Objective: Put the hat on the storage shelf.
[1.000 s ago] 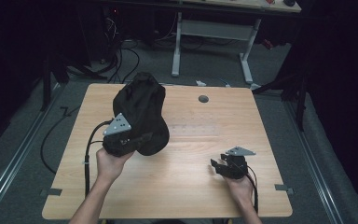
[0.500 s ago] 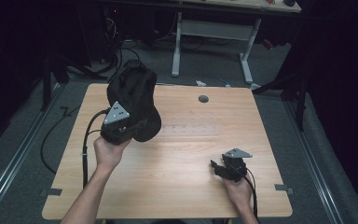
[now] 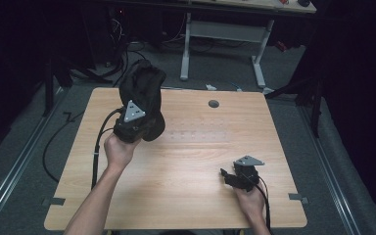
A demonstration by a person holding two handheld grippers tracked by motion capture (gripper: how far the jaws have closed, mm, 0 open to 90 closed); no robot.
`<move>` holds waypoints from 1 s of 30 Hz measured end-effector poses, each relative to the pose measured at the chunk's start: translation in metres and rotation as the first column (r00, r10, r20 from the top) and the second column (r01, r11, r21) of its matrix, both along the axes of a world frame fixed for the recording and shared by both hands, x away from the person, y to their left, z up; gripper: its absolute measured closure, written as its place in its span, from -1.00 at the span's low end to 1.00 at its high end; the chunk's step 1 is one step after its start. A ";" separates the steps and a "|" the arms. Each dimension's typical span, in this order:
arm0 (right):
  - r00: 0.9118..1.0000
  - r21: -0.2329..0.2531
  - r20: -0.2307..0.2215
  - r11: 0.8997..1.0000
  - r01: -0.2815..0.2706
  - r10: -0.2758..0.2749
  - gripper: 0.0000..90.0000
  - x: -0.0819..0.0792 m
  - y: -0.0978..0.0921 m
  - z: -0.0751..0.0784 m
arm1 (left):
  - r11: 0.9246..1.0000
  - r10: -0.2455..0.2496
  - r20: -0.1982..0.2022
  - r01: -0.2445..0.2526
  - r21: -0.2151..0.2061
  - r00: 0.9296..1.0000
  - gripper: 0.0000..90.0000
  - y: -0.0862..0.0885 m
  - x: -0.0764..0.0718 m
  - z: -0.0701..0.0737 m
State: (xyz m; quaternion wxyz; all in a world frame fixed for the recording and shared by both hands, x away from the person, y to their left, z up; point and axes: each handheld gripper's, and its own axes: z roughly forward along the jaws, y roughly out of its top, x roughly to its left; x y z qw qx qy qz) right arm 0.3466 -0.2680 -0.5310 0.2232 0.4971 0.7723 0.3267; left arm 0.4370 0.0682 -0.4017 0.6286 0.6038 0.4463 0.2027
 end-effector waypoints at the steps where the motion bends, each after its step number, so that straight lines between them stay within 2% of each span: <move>1: 1.000 -0.002 0.001 1.000 -0.003 0.003 -0.16 0.000 0.000 0.000 | 1.000 0.008 0.001 -0.008 0.008 1.000 0.74 0.000 0.002 -0.001; 3: 1.000 -0.002 0.001 1.000 -0.003 0.003 -0.16 0.000 0.000 0.000 | 1.000 0.017 0.002 -0.017 0.013 1.000 0.74 -0.001 0.004 -0.003; 4: 1.000 -0.002 0.001 1.000 -0.003 0.003 -0.16 0.000 0.000 0.000 | 1.000 0.022 0.001 -0.022 0.001 1.000 0.74 -0.001 0.006 -0.004; 12: 1.000 -0.003 0.002 1.000 -0.004 0.004 -0.16 0.000 0.000 0.000 | 0.999 0.031 0.000 -0.031 0.037 1.000 0.74 -0.010 0.013 -0.015; 17: 1.000 -0.002 0.001 1.000 -0.006 0.006 -0.17 0.000 0.000 0.000 | 0.996 0.031 -0.002 -0.030 0.082 1.000 0.73 -0.017 0.014 -0.022; 23: 1.000 -0.002 0.001 1.000 -0.007 0.007 -0.17 0.000 0.000 0.000 | 0.996 0.042 0.001 -0.042 0.077 0.999 0.73 -0.017 0.015 -0.024; 26: 1.000 -0.002 0.002 1.000 -0.006 0.006 -0.17 0.000 0.000 0.000 | 0.993 0.043 -0.009 -0.041 0.106 0.999 0.72 -0.017 0.016 -0.029; 30: 1.000 -0.001 0.002 1.000 -0.007 0.007 -0.17 0.000 0.000 0.000 | 0.992 0.037 -0.016 -0.034 0.120 0.999 0.72 -0.022 0.016 -0.039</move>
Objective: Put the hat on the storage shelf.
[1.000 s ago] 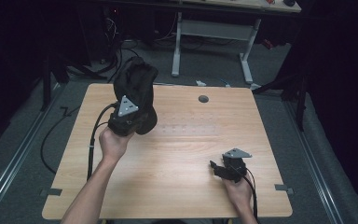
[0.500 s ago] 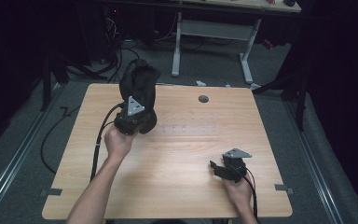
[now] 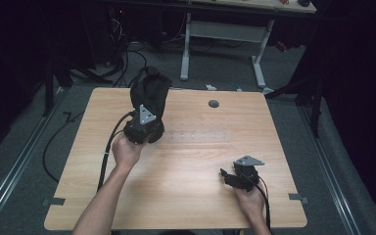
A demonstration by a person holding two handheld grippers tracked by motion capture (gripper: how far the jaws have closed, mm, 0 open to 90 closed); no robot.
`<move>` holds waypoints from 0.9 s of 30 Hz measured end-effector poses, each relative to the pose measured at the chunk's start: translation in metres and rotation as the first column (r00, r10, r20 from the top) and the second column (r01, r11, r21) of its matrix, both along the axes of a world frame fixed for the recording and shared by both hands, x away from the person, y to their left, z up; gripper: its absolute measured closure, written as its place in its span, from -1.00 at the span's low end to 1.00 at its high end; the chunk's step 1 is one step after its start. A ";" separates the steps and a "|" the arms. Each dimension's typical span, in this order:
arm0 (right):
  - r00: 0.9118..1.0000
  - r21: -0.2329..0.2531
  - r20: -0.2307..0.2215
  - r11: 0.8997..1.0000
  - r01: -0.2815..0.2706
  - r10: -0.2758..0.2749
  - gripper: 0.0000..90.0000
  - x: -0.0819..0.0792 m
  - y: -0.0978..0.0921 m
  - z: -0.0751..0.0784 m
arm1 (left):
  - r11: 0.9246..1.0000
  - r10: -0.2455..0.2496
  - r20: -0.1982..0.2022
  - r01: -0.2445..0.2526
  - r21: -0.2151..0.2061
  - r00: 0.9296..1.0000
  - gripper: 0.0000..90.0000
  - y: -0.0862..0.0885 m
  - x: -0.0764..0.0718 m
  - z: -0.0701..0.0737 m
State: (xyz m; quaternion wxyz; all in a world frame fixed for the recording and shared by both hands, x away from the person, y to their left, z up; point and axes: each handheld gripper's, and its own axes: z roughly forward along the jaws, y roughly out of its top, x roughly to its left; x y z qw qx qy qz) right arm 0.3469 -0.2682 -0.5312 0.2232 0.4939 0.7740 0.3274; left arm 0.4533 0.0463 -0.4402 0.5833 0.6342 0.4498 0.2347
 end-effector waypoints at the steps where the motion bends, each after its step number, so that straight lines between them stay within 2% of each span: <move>1: 1.000 0.000 0.000 1.000 0.000 0.000 -0.17 0.000 0.000 0.000 | 1.000 0.000 -0.004 0.000 0.004 1.000 0.71 0.000 0.000 -0.002; 5: 1.000 -0.001 0.002 1.000 0.000 0.000 -0.17 0.000 0.000 0.000 | 1.000 0.002 -0.029 -0.002 -0.017 1.000 0.69 -0.001 0.003 -0.013; 9: 1.000 -0.001 0.002 1.000 -0.002 0.002 -0.17 0.000 0.000 0.000 | 0.998 0.002 -0.039 -0.005 -0.058 0.999 0.62 0.002 0.001 -0.013; 16: 1.000 0.000 0.000 1.000 0.000 0.000 -0.17 0.000 0.000 0.000 | 0.996 -0.006 -0.059 0.000 -0.088 0.998 -0.02 0.003 -0.003 -0.010; 20: 1.000 0.000 0.000 1.000 0.000 0.000 -0.17 0.000 0.000 0.000 | 0.992 -0.006 -0.073 -0.004 -0.129 0.997 -0.32 0.003 -0.005 -0.008; 22: 1.000 0.000 0.000 1.000 0.000 0.000 -0.17 0.000 0.000 0.000 | 0.991 0.019 -0.076 -0.029 -0.129 0.997 -0.50 0.003 -0.005 -0.009; 27: 1.000 -0.001 0.001 1.000 -0.003 0.003 -0.17 0.000 0.000 0.000 | 0.988 0.026 -0.103 -0.041 -0.150 0.994 -0.66 0.005 -0.007 -0.010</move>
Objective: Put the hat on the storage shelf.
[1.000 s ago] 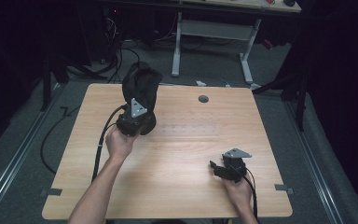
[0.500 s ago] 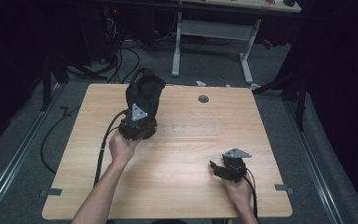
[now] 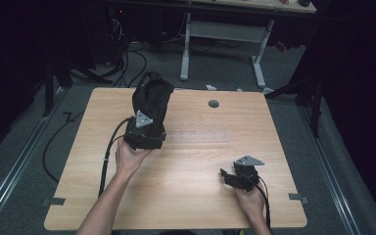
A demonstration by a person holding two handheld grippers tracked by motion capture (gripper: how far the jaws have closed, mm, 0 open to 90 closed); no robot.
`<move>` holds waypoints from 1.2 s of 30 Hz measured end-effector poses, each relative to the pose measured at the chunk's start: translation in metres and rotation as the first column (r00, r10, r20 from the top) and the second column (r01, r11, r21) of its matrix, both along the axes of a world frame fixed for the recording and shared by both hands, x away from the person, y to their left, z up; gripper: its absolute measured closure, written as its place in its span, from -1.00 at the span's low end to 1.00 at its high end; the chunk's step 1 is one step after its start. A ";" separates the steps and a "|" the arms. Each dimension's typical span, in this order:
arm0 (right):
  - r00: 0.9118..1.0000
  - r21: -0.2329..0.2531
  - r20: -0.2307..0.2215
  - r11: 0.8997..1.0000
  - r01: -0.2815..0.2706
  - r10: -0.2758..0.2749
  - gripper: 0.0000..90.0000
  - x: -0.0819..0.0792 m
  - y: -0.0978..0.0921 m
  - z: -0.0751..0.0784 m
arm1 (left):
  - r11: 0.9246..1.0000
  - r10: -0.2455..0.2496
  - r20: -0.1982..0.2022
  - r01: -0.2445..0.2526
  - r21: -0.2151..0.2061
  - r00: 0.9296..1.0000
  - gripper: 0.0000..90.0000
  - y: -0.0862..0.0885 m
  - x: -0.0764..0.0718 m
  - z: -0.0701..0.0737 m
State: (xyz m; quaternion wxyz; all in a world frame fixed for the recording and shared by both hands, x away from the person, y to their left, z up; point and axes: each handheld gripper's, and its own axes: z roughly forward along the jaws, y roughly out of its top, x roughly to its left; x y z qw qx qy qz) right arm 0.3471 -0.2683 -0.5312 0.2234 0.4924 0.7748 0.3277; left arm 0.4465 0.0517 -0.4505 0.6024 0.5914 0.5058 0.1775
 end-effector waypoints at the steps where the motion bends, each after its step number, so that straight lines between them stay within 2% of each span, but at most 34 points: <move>1: 1.000 0.000 0.000 1.000 0.000 0.000 -0.17 0.000 0.000 0.000 | 1.000 -0.006 -0.002 0.005 -0.003 1.000 -0.69 0.001 0.000 -0.001; 3: 1.000 0.000 0.000 1.000 0.000 0.000 -0.17 0.000 0.000 0.000 | 1.000 -0.001 -0.006 0.001 -0.028 1.000 -0.72 0.004 -0.002 -0.002; 7: 1.000 0.000 0.000 1.000 0.000 0.000 -0.17 0.000 0.000 0.000 | 0.999 0.016 -0.009 -0.016 -0.051 1.000 -0.77 0.008 -0.003 -0.008; 21: 1.000 0.000 0.000 1.000 0.000 0.000 -0.17 0.000 0.000 0.000 | 0.996 0.012 -0.058 -0.016 -0.084 0.998 -0.77 0.026 -0.015 -0.017; 24: 1.000 0.001 -0.001 1.000 0.001 -0.001 -0.17 0.000 0.000 0.000 | 0.997 0.019 -0.069 -0.024 -0.072 0.997 -0.68 0.029 -0.019 -0.018; 28: 1.000 0.000 -0.001 1.000 -0.001 0.001 -0.17 0.000 0.000 0.000 | 0.998 0.021 -0.082 -0.026 -0.062 0.996 -0.66 0.032 -0.024 -0.018; 34: 1.000 -0.001 0.000 1.000 -0.002 0.002 -0.17 0.000 0.000 0.000 | 0.997 0.023 -0.095 -0.030 -0.072 0.995 -0.64 0.038 -0.032 -0.019; 36: 1.000 0.000 0.000 1.000 -0.001 0.001 -0.17 0.000 0.000 0.000 | 0.996 0.020 -0.099 -0.029 -0.088 0.995 -0.63 0.039 -0.037 -0.020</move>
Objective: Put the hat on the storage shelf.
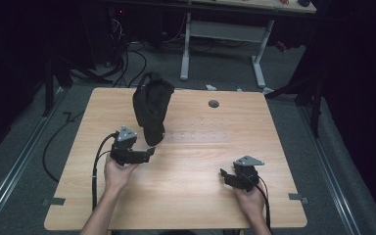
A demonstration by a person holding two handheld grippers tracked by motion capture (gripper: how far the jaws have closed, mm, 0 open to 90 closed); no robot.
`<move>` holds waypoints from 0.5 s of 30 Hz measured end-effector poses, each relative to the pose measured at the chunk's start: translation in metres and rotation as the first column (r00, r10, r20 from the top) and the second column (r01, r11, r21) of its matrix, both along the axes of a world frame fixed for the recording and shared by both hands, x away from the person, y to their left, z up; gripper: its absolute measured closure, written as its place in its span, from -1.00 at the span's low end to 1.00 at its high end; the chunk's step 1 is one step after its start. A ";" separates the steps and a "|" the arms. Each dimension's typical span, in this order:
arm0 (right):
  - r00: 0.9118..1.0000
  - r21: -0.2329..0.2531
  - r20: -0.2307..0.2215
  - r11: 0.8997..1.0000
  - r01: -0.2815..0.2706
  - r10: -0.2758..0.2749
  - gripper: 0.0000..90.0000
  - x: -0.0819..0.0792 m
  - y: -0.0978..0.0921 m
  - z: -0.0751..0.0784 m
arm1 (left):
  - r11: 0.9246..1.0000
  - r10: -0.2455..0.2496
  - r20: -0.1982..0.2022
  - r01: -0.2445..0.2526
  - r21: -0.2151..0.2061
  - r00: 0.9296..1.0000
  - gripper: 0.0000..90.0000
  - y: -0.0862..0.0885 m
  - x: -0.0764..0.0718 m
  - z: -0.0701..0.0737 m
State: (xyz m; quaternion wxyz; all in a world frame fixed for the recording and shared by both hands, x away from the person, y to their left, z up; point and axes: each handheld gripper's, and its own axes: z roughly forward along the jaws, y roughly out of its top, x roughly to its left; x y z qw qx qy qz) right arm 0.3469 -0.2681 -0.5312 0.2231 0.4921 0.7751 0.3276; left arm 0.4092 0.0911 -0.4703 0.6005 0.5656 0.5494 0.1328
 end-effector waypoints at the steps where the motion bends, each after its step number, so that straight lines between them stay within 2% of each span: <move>1: 1.000 0.001 -0.001 1.000 0.001 -0.001 -0.17 0.000 0.000 0.000 | 1.000 -0.001 -0.004 0.001 0.004 1.000 -0.63 0.001 -0.002 -0.001; 8: 1.000 0.001 -0.001 1.000 0.003 -0.003 -0.17 0.000 0.000 0.000 | 1.000 -0.003 -0.010 0.002 -0.010 1.000 -0.61 0.008 -0.015 -0.003; 15: 1.000 0.002 -0.001 1.000 0.003 -0.003 -0.17 0.000 0.000 0.000 | 0.999 -0.005 -0.018 0.004 -0.053 1.000 -0.58 0.014 -0.024 -0.003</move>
